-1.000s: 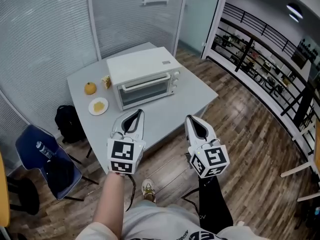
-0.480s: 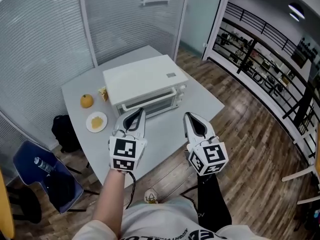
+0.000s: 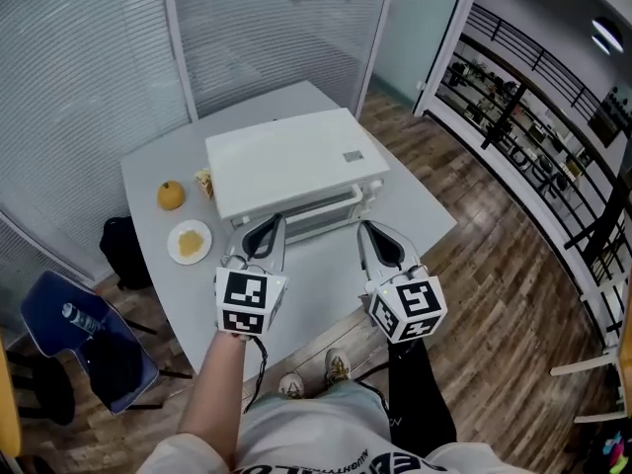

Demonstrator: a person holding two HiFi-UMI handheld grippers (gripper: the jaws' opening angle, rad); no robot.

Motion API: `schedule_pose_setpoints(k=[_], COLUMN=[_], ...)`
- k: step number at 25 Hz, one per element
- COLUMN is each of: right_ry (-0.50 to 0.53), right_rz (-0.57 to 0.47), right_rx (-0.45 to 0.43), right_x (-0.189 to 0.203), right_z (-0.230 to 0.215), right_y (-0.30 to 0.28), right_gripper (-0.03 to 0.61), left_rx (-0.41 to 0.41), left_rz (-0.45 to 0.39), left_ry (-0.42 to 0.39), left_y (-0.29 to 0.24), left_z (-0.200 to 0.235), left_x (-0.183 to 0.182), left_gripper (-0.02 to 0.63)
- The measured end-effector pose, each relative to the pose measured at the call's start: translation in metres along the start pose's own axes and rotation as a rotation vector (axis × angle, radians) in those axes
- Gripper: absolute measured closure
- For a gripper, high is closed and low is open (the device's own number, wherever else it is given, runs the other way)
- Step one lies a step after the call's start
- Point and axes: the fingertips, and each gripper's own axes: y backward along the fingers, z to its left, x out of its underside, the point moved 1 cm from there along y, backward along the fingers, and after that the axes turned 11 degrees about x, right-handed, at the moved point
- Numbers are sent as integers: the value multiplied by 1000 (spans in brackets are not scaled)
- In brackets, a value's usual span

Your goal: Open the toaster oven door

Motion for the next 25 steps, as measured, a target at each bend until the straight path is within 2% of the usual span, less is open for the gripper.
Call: schedule_pose_setpoints(k=[7,15,21,25], right_ry=[0,8,50,185], right_rz=[63,175,272,344], right_rx=[-139,-260,-268,-204], right_x=[15,55,87,110], right_z=[8,12,10,4], right_y=[-64,-118,-142,-152], right_gripper=[575,575,575,575], left_rx=[-66,-156,-247,-321], left_rz=[77,183,268,303], left_ry=[36,82,128,87], left_y=[-26,-52,-57,-56], left_z=[21,36,49,50], left_x=[26,64,91,97], left_gripper=[555,555,555,555])
